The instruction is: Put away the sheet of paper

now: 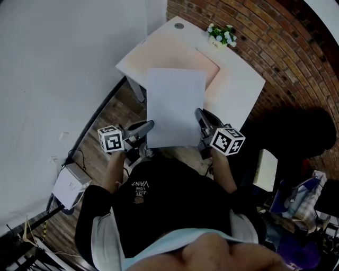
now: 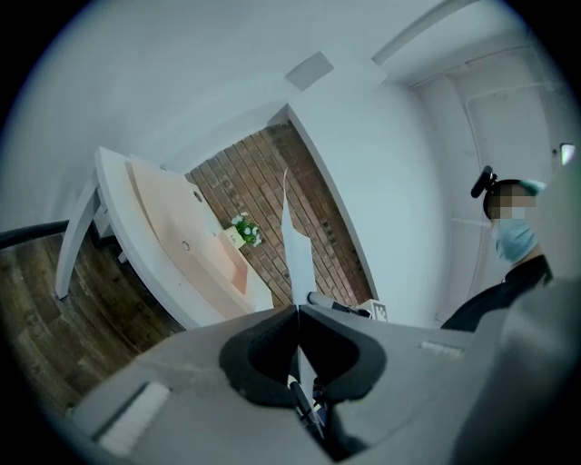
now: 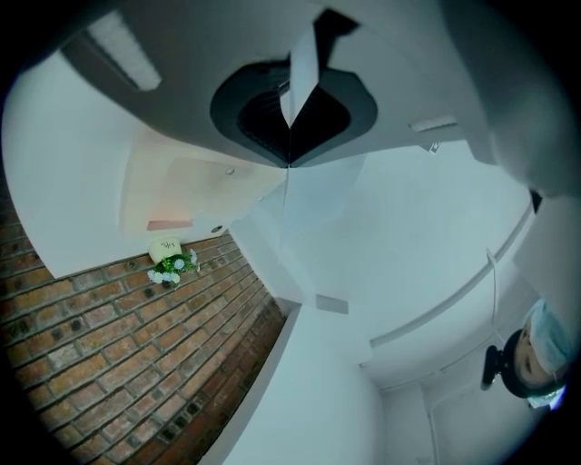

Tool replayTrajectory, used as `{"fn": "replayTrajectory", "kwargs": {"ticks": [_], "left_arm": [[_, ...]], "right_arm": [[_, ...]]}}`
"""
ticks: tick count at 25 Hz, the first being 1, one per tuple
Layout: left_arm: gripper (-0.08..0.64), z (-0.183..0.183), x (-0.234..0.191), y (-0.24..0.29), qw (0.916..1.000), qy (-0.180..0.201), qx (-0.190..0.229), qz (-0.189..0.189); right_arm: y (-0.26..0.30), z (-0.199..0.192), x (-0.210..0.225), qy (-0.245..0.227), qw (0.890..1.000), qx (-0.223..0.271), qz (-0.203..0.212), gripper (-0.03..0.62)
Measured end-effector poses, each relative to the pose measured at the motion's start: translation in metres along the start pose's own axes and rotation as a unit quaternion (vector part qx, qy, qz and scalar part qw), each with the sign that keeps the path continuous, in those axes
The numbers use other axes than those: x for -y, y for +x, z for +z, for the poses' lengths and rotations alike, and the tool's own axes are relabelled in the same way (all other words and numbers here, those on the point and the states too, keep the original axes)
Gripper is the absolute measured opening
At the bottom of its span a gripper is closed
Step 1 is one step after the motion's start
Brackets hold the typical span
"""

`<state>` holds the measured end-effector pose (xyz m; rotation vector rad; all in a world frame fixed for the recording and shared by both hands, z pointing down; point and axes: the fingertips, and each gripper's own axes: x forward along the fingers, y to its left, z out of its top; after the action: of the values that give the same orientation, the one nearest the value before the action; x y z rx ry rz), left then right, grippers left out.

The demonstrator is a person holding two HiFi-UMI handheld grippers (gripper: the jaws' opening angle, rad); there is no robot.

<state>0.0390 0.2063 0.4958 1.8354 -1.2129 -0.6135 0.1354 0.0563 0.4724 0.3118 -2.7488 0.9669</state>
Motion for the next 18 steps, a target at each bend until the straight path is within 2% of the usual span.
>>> {"fn": "replayTrajectory", "kwargs": {"ticks": [18], "left_arm": [[0.000, 0.065, -0.044, -0.026, 0.9964, -0.010, -0.076, -0.036]], "right_arm": [[0.059, -0.005, -0.017, 0.038, 0.996, 0.048, -0.070, 0.000]]}}
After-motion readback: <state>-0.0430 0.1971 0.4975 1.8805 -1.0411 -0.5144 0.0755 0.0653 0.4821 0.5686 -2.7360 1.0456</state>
